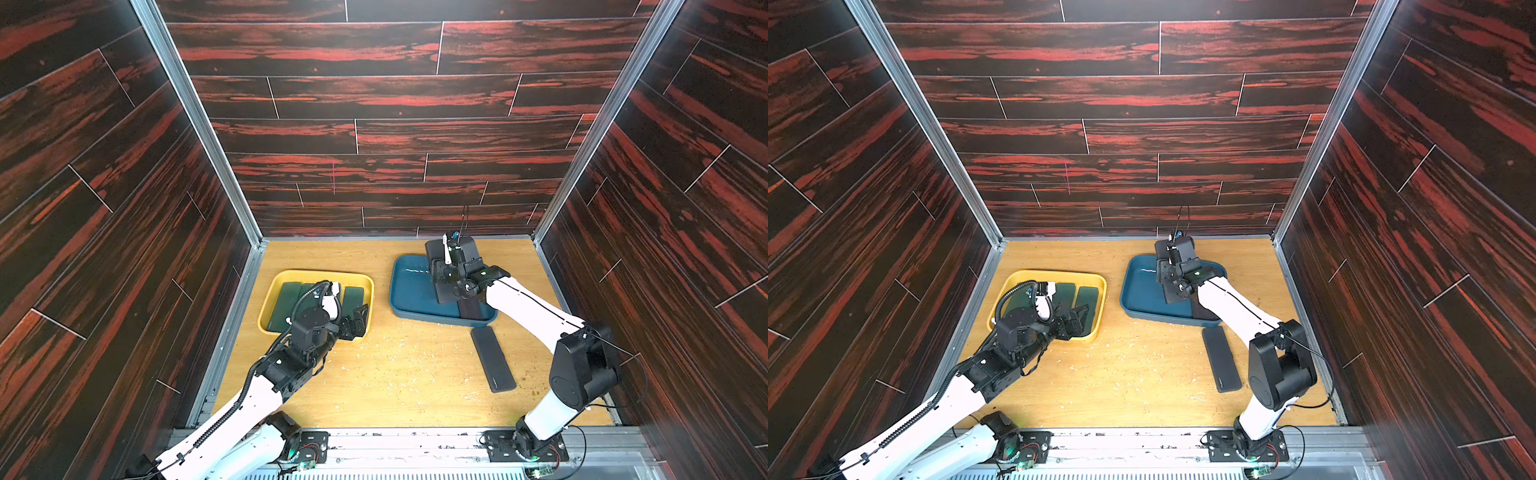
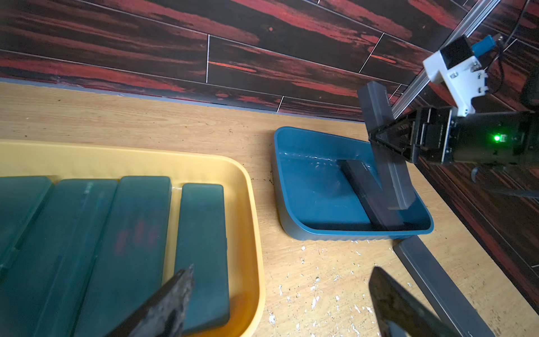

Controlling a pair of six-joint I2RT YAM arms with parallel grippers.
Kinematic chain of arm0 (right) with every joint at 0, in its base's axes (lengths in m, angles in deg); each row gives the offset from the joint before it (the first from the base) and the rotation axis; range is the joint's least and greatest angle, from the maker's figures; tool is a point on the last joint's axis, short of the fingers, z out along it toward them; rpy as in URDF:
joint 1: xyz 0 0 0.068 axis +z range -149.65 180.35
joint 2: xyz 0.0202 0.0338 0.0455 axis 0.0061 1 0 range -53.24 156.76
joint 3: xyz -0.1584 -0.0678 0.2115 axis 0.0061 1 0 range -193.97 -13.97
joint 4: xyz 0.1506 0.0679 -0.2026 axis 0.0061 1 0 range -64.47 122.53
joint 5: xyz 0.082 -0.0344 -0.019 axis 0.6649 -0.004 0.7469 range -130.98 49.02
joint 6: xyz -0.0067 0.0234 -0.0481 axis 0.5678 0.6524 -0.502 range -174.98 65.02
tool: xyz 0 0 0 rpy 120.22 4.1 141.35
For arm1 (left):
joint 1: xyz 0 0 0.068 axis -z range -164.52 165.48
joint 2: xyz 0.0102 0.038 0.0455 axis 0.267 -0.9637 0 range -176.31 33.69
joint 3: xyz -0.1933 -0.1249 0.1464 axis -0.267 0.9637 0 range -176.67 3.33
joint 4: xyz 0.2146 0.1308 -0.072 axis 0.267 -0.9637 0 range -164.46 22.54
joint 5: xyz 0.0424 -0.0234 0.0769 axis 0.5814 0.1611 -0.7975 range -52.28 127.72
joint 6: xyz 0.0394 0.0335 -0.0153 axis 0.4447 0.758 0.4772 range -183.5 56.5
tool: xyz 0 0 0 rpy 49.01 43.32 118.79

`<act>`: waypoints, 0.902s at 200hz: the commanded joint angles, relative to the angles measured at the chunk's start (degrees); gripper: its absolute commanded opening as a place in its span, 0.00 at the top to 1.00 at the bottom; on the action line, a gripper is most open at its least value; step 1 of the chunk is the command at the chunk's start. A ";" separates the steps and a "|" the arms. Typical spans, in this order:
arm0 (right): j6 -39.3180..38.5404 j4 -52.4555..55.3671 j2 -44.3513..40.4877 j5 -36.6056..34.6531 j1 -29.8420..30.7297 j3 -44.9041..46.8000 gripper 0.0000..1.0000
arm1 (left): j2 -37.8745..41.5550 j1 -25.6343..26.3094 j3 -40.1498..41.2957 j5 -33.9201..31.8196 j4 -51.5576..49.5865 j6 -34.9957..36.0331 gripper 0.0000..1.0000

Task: Place the pencil cases by color into the storage box
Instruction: Place the pencil case at the storage box.

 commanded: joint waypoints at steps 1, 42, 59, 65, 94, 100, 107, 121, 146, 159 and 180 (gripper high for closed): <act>1.09 -1.53 2.62 -1.59 -0.93 -2.09 0.48 | -1.57 -0.21 0.88 1.11 3.71 1.62 0.05; 1.85 -1.63 6.48 -1.03 -2.51 -3.68 0.48 | -4.89 -0.21 0.88 3.74 6.17 2.22 0.05; 1.88 -1.45 7.69 -1.32 -2.81 -4.05 0.49 | -6.05 -0.12 0.79 5.66 7.39 2.91 0.05; 2.06 -1.48 8.05 -1.47 -2.85 -4.00 0.49 | -6.39 -0.12 0.94 6.19 7.96 3.21 0.05; 3.82 -1.14 9.32 -0.76 -3.25 -3.20 0.49 | -8.20 0.62 1.64 8.07 9.90 4.63 0.05; 4.20 -1.07 9.47 -0.57 -3.25 -3.00 0.49 | -8.25 0.84 1.96 8.15 10.34 4.85 0.05; 4.46 -0.93 9.61 -0.46 -3.19 -2.84 0.49 | -8.25 1.09 2.31 8.41 10.75 5.05 0.05; 4.99 -0.50 10.05 -0.65 -3.20 -2.87 0.49 | -8.47 1.66 2.89 9.01 11.62 5.78 0.05; 5.81 0.54 11.09 -1.06 -3.23 -2.98 0.49 | -9.03 2.91 3.33 9.93 12.59 7.79 0.05; 6.14 0.74 11.44 -1.10 -3.22 -2.86 0.49 | -9.30 3.60 3.60 10.16 13.20 9.09 0.05; 6.28 1.67 12.39 -1.53 -3.18 -3.59 0.49 | -9.61 4.40 4.50 10.81 15.12 11.51 0.05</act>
